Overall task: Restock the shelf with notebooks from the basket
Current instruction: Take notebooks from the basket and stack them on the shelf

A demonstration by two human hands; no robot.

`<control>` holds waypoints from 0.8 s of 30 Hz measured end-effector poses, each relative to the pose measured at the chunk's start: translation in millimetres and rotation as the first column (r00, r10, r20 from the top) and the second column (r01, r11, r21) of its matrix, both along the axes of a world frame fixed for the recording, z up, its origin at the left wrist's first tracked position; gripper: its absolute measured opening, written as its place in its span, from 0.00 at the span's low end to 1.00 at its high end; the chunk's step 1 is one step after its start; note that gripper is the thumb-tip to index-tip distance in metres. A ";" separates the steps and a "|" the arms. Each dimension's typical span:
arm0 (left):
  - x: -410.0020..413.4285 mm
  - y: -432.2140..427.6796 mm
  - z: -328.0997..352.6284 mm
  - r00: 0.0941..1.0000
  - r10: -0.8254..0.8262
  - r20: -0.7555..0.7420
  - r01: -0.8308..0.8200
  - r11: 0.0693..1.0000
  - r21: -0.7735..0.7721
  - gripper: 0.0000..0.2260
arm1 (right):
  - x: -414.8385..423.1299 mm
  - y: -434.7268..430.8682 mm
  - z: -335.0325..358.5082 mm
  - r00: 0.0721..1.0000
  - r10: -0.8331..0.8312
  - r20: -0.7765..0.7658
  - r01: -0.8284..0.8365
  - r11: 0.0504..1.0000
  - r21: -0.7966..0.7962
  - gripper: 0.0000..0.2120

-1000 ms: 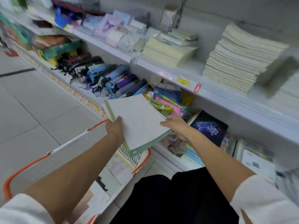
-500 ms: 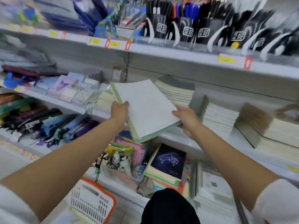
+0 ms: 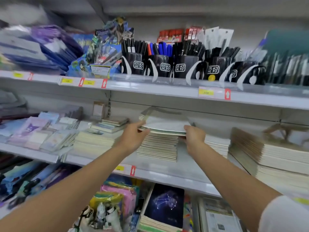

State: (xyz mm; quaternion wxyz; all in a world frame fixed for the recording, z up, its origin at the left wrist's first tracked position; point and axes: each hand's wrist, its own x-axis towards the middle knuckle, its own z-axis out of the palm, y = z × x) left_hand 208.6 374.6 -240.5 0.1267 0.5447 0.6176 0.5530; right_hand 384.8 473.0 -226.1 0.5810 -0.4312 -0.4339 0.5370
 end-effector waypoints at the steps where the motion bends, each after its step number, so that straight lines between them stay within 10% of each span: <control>1: -4.0 3.6 -3.0 0.999 0.013 -0.039 -0.013 1.000 0.010 0.22 | -3.3 3.5 -4.7 0.998 -0.062 0.031 0.061 0.998 0.017 0.07; 12: -52.9 76.1 5.4 0.990 0.137 0.037 -0.139 0.987 0.077 0.23 | -33.8 49.3 -19.8 0.962 0.012 0.274 -0.078 0.969 0.233 0.39; 24: -63.6 132.4 -1.2 0.898 0.111 0.425 -0.205 0.961 0.184 0.20 | -45.4 113.7 -32.6 0.926 -0.133 0.352 -0.013 0.924 0.382 0.35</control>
